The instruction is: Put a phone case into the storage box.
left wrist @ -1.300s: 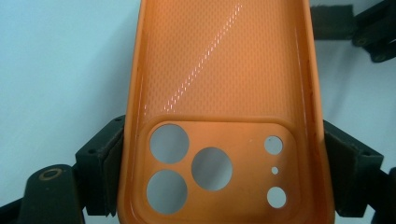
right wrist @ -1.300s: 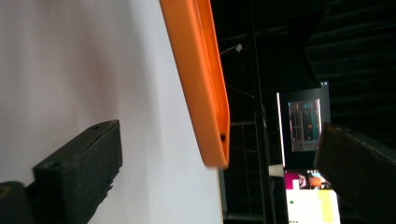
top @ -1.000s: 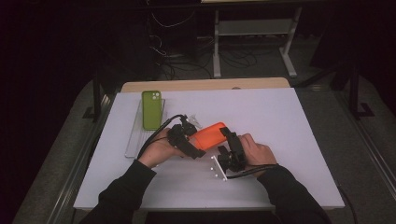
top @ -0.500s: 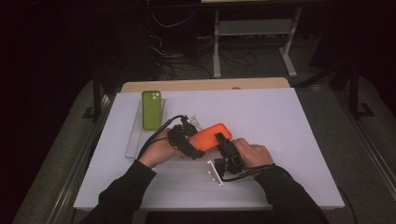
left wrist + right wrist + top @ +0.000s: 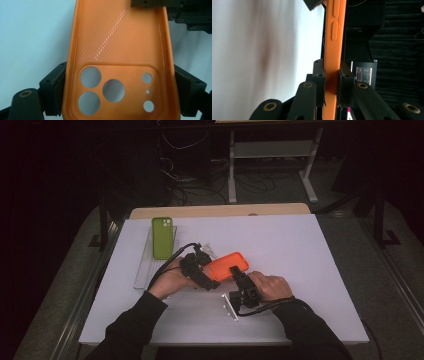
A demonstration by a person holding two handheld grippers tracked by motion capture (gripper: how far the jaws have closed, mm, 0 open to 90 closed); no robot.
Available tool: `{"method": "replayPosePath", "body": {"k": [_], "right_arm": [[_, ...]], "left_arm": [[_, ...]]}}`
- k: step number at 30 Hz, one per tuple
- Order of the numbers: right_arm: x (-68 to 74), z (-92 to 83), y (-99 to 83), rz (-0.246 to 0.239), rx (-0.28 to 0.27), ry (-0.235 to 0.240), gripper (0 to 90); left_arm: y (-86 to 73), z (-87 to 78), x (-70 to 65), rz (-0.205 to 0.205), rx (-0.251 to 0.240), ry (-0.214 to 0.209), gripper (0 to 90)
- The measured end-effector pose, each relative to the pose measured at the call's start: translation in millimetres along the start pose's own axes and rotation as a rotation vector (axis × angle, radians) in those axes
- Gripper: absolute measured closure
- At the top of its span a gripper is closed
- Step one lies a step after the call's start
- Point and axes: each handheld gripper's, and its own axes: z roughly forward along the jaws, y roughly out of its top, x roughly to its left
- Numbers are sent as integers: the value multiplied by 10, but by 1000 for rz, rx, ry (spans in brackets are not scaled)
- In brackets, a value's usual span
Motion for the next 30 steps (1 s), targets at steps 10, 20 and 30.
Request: {"method": "replayPosePath", "body": {"k": [10,20,30], "right_arm": [[-81,13,-100,144,40,62,783],[-256,23,-315,491,46,222,784],[-439,27,-576,945,10,386,784]], "left_arm": [[-29,-171,53,14,-96,-20,0],[-69,-212,107,0,-122,-6,0],[-83,-233,156,-41,-146,13,0]]}}
